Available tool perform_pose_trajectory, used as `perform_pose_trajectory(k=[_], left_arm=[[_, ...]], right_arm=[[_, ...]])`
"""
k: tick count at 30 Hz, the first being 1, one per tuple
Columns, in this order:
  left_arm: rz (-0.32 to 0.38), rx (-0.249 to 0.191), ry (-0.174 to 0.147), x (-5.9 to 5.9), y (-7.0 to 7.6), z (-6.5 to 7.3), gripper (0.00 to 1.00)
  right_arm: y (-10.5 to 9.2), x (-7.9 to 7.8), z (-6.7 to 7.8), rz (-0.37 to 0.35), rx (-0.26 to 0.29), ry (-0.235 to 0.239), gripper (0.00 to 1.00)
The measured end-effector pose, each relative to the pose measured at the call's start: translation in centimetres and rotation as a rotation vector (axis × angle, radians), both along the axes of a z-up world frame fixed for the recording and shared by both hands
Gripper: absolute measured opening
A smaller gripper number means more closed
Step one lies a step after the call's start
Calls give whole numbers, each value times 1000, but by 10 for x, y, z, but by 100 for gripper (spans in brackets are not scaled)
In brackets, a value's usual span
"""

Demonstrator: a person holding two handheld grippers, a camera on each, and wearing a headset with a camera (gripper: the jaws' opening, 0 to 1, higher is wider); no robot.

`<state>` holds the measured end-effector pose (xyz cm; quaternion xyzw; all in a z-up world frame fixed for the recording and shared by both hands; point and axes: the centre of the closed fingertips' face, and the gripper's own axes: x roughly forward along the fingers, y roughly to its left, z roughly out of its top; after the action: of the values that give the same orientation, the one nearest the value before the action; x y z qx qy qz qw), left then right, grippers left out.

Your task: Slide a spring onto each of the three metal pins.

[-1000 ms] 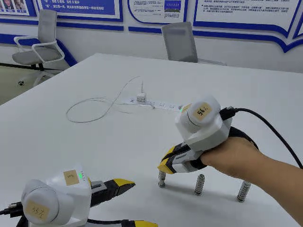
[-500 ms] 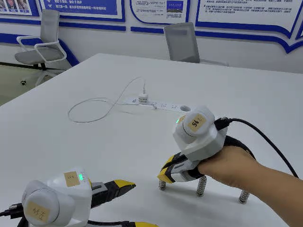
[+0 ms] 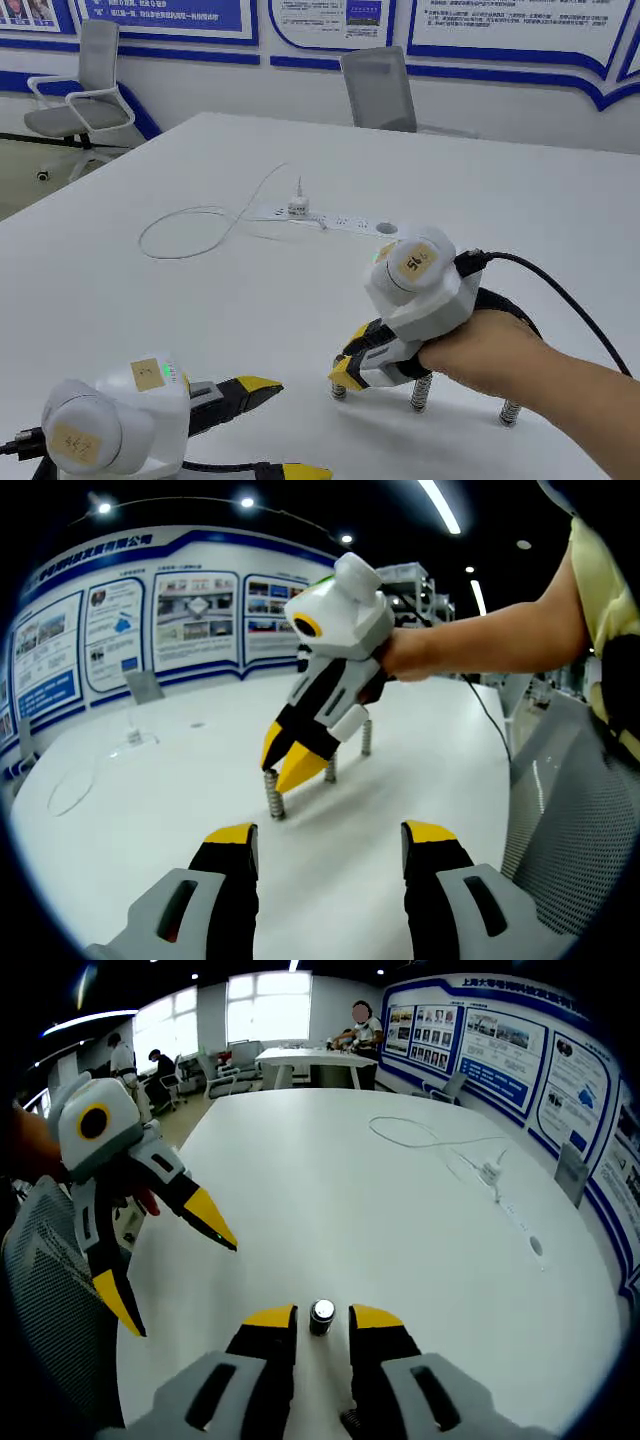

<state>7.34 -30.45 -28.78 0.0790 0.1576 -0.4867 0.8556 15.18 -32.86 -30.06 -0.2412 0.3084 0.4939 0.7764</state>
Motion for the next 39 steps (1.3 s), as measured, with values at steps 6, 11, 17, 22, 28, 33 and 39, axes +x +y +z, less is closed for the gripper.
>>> perform_pose_trajectory(k=[6, 11, 17, 22, 28, 33, 39], left_arm=[[-1, -3, -1, 1, -3, 0, 60], [1, -11, 0, 2, -5, 1, 60], [6, -17, -2, 2, -5, 2, 60], [8, -20, -3, 3, -6, 3, 60], [11, -27, -5, 4, -7, 5, 61], [10, -29, -5, 3, -8, 6, 61], [14, -37, -6, 4, -10, 7, 61]], right_arm=[[-8, -1, 12, -13, 22, -34, 23], [-17, -5, 18, -29, 37, -50, 25], [-27, -9, 26, -57, 69, -68, 26], [-35, -12, 33, -77, 90, -86, 28], [-46, -16, 41, -104, 116, -104, 29], [-59, -18, 43, -125, 120, -115, 29], [-73, -21, 50, -161, 146, -129, 31]])
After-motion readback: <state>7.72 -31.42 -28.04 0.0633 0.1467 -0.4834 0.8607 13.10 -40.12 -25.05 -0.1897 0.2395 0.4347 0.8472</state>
